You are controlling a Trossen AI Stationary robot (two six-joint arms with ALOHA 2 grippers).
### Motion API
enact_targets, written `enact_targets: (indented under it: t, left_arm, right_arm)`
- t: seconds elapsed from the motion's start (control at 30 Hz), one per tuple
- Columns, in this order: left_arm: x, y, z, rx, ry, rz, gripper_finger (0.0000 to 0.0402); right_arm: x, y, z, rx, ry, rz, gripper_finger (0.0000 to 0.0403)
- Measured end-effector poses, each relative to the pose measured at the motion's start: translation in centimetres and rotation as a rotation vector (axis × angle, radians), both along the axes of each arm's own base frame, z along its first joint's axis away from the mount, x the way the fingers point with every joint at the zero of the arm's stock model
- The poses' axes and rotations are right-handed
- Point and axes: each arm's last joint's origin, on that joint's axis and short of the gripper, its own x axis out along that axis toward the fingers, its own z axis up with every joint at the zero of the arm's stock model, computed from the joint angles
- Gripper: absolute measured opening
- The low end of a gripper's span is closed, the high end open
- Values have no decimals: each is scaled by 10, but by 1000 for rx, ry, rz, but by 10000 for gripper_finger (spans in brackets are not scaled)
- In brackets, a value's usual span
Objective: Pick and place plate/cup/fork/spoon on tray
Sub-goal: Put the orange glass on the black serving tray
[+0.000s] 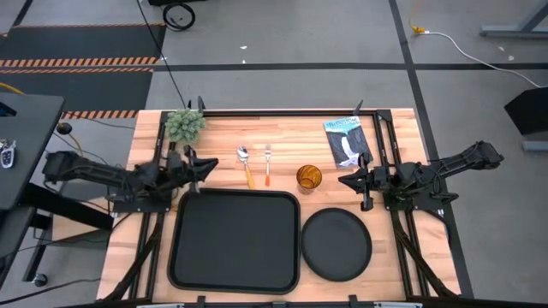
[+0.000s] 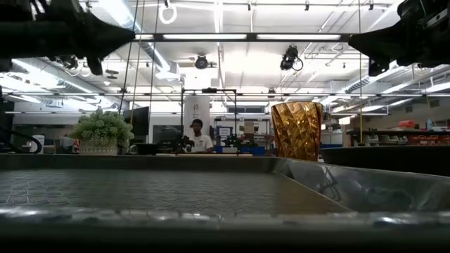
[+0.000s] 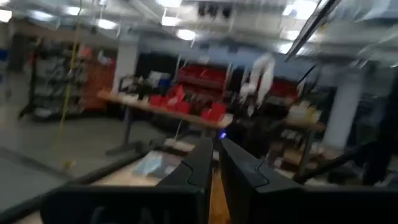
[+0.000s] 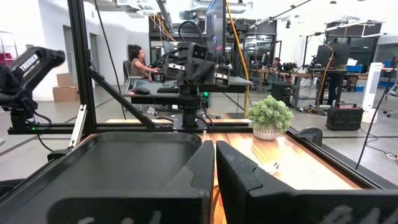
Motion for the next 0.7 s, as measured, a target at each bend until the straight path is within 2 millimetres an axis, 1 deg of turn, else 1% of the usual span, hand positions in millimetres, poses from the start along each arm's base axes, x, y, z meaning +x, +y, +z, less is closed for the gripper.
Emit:
enact_targets:
  t: [0.07,0.17,0.33,0.4,0.57,0.7]
  left_arm:
    - [8,-1,6,-15,17,8,36]
    - [25,-3,16,23,64,18,36]
    - [60,-7,32,114,159,34,36]
    - [76,-7,37,125,204,36,36]
    - [113,-5,43,136,314,48,36]
    - [140,-1,42,142,368,26,36]
  right_arm:
    - [0,0,0,0,0,0,23]
    - [0,0,0,0,0,0,23]
    - [0,0,0,0,1,0,23]
    - [0,0,0,0,0,0,23]
    - [0,0,0,0,0,0,23]
    - [0,0,0,0,1,0,23]
